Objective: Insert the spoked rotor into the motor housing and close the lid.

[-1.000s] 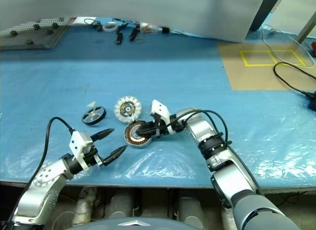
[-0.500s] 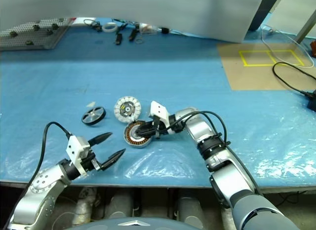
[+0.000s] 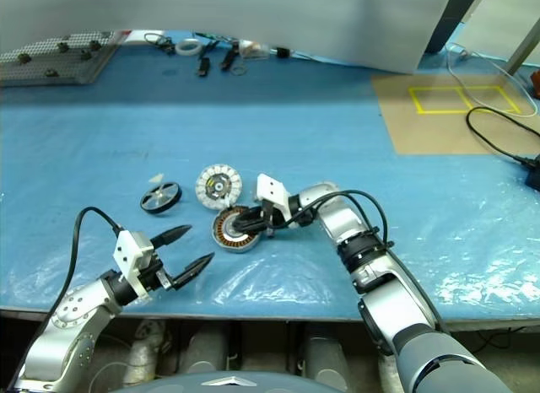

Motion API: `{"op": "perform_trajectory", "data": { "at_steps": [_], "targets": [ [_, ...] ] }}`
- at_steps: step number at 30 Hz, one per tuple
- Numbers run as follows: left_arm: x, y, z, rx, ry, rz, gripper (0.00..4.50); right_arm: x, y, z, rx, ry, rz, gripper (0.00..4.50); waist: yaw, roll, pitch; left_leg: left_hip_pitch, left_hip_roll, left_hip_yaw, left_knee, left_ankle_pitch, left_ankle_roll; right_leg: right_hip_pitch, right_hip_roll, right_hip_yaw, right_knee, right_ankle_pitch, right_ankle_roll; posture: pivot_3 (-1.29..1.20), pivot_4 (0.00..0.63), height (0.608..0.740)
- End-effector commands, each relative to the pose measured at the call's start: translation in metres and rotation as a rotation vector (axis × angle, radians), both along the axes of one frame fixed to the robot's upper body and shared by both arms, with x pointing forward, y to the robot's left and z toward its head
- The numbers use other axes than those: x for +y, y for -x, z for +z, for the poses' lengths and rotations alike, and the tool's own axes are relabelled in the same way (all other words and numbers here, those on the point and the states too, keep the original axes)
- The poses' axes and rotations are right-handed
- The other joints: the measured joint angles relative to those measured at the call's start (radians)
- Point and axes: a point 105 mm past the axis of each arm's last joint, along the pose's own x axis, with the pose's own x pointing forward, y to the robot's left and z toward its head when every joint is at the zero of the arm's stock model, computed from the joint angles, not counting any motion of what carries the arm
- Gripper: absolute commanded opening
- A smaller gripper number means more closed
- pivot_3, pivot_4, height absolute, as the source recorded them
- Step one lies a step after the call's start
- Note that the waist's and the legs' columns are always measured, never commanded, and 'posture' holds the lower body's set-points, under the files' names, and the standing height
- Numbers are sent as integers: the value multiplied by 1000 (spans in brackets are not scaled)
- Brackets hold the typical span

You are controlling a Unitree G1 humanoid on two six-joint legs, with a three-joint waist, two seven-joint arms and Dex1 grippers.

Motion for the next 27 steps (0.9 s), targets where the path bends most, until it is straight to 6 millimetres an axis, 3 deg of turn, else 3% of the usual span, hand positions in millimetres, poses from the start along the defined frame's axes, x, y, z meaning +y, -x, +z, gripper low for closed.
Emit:
{"op": "perform_trajectory", "data": {
  "at_steps": [1, 17, 18, 22, 27],
  "targets": [
    [-1, 1, 4, -29, 4, -11, 4500, 0, -2, 7, -28, -18, 0, 653, 0, 0, 0, 0, 0, 0, 0, 0, 0, 0, 0, 0, 0, 0, 0, 0, 150, 740],
    [6, 2, -13, -21, 3, -13, 4500, -3, -4, -6, -40, 31, -19, 653, 0, 0, 0, 1, 0, 0, 1, 0, 0, 1, 0, 0, 0, 0, 0, 0, 150, 740],
    [7, 2, -15, -21, 4, -13, 4500, -4, -4, -7, -41, 33, -19, 1364, 0, 0, 0, 1, 0, 0, 1, 0, 0, 1, 0, 0, 0, 0, 0, 0, 150, 740],
    [9, 3, -19, -18, 4, -15, 4500, -5, -5, -8, -40, 47, -17, 2572, 2, 0, 0, 3, 0, 0, 1, 0, 0, 3, 0, 0, 0, 0, 0, 0, 150, 740],
    [10, 1, -21, -20, 5, -17, 4500, -8, -5, 1, -49, 19, -7, 2572, 4, 0, 0, 3, 0, 0, 1, 0, 0, 3, 0, 0, 1, 0, 0, 0, 150, 740]
  ]
}}
